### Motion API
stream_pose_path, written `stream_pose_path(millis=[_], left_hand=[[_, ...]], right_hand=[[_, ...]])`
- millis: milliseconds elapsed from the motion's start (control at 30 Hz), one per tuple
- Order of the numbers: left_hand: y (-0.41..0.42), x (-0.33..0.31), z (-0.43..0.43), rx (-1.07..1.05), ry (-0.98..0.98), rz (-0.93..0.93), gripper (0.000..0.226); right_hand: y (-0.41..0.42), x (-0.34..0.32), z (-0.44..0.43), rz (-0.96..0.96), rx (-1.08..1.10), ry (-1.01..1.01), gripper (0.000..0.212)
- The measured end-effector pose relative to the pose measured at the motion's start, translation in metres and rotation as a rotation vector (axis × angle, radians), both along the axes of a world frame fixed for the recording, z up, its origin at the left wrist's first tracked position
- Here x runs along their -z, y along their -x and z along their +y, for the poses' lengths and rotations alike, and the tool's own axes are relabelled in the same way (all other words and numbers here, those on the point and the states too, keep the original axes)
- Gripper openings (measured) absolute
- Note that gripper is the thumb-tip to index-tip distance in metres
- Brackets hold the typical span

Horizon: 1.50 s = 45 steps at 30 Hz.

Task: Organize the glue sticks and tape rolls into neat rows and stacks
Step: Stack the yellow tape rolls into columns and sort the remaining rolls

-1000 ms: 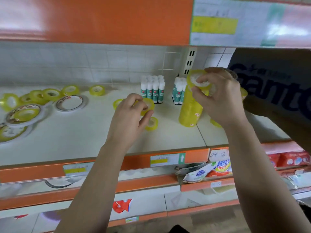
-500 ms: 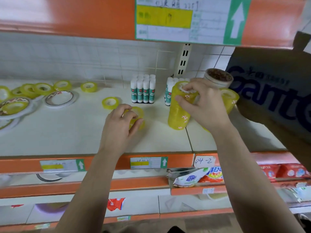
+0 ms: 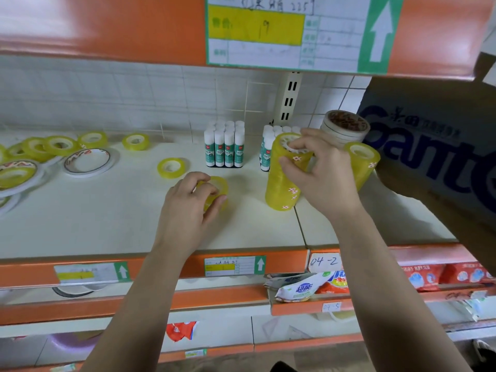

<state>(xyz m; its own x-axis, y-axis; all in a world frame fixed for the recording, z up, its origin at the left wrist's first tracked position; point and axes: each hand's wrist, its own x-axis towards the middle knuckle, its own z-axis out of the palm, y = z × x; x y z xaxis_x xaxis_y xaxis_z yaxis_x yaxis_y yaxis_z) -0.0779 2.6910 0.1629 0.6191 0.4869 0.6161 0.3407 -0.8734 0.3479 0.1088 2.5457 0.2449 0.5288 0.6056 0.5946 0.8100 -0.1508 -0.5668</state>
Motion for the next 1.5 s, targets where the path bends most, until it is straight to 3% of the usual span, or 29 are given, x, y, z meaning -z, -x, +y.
stream_pose_path(millis=[667, 1000, 1333, 1500], left_hand=[[0.002, -0.001, -0.002, -0.007, 0.038, 0.03, 0.042], [0.003, -0.002, -0.003, -0.006, 0.036, 0.026, 0.042], [0.004, -0.003, -0.004, -0.011, 0.059, 0.024, 0.033], [0.009, -0.009, -0.004, -0.035, 0.107, -0.013, 0.04]], right_hand=[[-0.004, 0.011, 0.002, 0.127, -0.012, -0.044, 0.032], [-0.005, 0.013, 0.0, 0.169, 0.019, -0.074, 0.024], [0.003, 0.006, -0.003, 0.292, -0.028, -0.026, 0.044], [0.002, 0.002, -0.009, 0.23, -0.052, -0.028, 0.05]])
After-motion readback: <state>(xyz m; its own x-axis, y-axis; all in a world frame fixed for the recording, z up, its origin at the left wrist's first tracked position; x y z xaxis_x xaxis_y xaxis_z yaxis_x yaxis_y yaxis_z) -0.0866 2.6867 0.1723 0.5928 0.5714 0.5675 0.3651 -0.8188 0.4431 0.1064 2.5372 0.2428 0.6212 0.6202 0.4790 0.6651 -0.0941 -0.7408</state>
